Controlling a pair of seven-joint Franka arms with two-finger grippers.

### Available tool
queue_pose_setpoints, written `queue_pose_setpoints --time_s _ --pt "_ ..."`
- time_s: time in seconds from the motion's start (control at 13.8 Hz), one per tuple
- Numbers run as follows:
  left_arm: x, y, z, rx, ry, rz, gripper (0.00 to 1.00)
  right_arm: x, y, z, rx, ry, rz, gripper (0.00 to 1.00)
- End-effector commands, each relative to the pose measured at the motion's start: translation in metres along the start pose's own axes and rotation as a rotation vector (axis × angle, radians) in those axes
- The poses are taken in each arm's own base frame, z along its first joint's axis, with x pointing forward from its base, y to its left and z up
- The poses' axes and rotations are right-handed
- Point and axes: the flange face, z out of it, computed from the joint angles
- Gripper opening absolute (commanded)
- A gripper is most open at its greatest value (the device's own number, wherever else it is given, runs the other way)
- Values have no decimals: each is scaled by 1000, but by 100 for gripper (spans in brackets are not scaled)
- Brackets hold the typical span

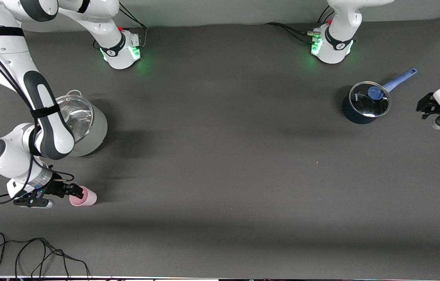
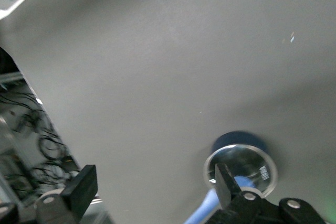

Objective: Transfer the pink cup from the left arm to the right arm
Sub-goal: 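Open the right gripper and lift it away from the cup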

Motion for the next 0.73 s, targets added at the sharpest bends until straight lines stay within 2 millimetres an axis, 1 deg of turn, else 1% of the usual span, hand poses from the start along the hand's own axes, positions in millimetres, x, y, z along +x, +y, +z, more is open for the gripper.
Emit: queue_pose_setpoints --time_s 0.0,0.07,0.22,0.29,0.36,0.51,0.65 --pt "3 -6 7 22 -33 94 100 6 4 -5 10 13 -35 99" --pt "4 -4 10 26 -31 130 100 8 3 -15 11 12 -47 99" --pt "0 -11 10 3 -11 128 100 20 1 -52 21 -25 -72 99" --pt "1 -7 10 -47 12 111 100 27 3 -76 24 -53 -85 99" --pt "3 -2 9 -100 38 61 100 32 1 -97 16 -88 -126 100" --pt "-1 -4 10 -220 66 -115 100 38 0 -138 1 -158 -158 100" --pt "-4 -5 12 -328 90 -204 100 36 -5 -185 11 -198 -165 100"
